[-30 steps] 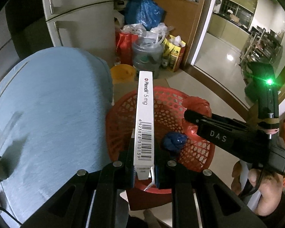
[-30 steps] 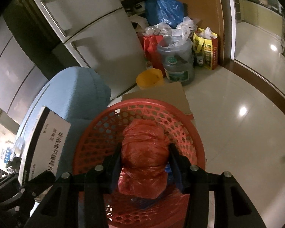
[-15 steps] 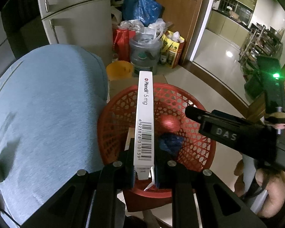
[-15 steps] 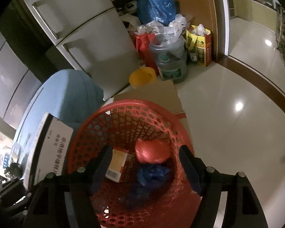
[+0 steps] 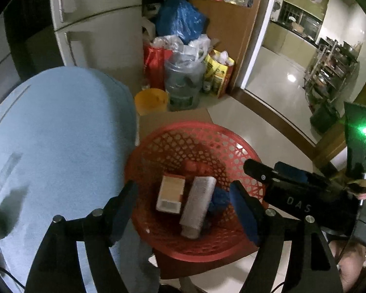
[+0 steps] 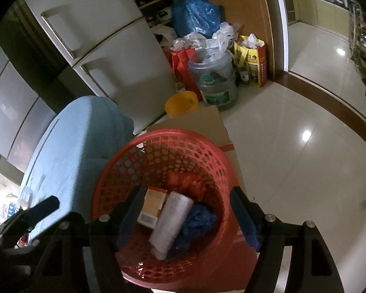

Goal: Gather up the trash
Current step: 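Move both open tools back over the remaining trash on the table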

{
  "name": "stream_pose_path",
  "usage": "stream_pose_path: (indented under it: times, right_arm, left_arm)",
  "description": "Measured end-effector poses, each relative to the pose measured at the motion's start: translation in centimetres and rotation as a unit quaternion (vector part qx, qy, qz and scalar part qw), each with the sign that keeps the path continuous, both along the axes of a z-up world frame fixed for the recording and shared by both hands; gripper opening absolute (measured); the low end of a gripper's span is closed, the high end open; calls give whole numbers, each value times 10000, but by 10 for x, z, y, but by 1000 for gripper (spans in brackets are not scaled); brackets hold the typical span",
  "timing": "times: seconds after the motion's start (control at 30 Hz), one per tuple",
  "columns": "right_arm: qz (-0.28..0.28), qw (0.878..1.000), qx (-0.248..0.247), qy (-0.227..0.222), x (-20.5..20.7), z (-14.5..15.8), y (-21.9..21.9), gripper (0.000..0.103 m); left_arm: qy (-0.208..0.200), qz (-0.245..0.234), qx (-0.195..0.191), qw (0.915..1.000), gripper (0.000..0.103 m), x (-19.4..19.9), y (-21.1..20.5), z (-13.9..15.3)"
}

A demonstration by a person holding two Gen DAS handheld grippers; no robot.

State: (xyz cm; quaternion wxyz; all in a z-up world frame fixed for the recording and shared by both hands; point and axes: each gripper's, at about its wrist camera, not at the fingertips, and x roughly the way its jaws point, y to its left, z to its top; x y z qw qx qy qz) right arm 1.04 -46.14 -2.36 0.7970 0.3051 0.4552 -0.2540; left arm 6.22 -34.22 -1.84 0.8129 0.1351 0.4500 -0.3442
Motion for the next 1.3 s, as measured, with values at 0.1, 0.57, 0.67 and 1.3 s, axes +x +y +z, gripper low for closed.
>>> stream_pose_path:
  times: [0.1,0.57,0.67,1.3]
  right_arm:
    - [122,9999,-15,-16,6,2,10,76]
    - [1140,9934,-134,-64,58,14,102,76]
    - [1438,9895,-132,-67,72,15,129,76]
    - [3985,9161,-309,-313,175,41,309,76]
  left_arm:
    - [-54,175,-82,9998,78,2,17,7]
    - [-386,1908,-462,9798,78,13,186,32]
    - [-373,2442,-526,9676,78,13,237,28]
    - [-76,4459,-843,8911,78,-13,427,-17]
